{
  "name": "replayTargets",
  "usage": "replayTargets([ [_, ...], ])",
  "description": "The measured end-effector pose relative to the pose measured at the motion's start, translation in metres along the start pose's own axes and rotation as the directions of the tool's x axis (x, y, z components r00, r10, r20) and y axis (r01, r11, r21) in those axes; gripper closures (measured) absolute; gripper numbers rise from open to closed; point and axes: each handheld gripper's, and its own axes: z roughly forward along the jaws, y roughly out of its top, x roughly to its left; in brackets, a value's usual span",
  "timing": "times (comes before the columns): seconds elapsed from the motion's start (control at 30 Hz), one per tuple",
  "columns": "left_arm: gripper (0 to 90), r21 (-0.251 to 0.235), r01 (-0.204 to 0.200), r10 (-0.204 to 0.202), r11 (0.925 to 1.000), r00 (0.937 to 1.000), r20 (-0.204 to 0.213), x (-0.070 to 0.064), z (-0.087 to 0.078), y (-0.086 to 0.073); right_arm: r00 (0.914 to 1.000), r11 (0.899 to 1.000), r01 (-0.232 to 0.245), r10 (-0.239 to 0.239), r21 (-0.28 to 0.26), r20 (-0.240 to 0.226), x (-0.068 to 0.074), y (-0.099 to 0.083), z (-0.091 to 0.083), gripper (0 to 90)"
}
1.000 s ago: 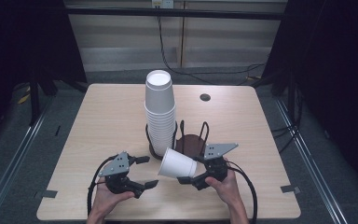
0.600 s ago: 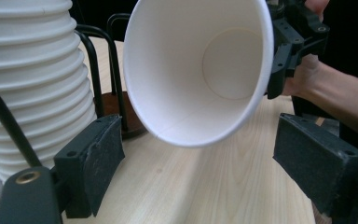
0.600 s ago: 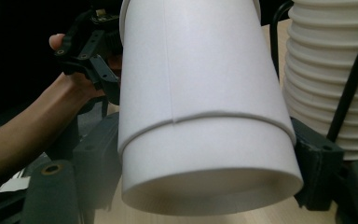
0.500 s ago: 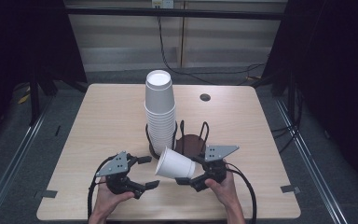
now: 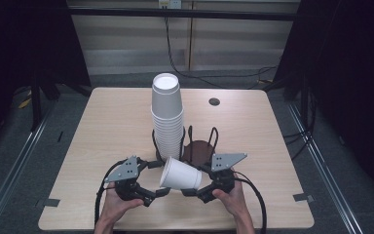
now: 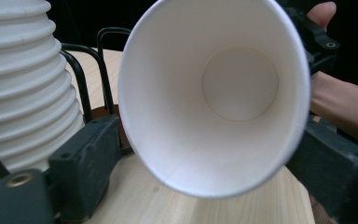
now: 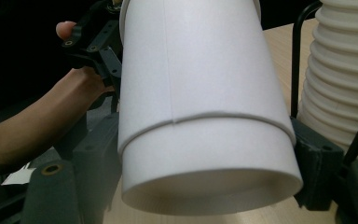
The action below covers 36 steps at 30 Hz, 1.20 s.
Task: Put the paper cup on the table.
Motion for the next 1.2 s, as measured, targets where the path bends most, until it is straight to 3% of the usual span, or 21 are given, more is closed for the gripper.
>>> replayTargets([
  [0.37,0.0,-0.011,-0.003,0.003,0.9999,0.9993,0.038,0.004,0.008,0.012,0.9997,1.0,0.018,-0.018,0.022,-0.016,0.001,0.003,0.002,23.7],
  [0.67,0.0,-0.012,0.024,-0.023,0.9996,0.9962,0.084,0.008,0.017,0.012,0.9996,0.999,0.025,-0.024,0.031,-0.014,0.001,0.003,0.004,23.8],
  [0.77,3.9,-0.011,0.032,-0.03,0.9994,0.993,0.114,0.008,0.019,0.012,0.9995,0.999,0.028,-0.028,0.03,-0.013,0.001,0.003,0.003,23.7],
  [1.2,5.2,-0.007,0.038,-0.037,0.9992,0.9895,0.14,0.008,0.022,0.012,0.9987,0.998,0.04,-0.039,0.046,-0.032,0.0,0.008,0.004,23.5],
])
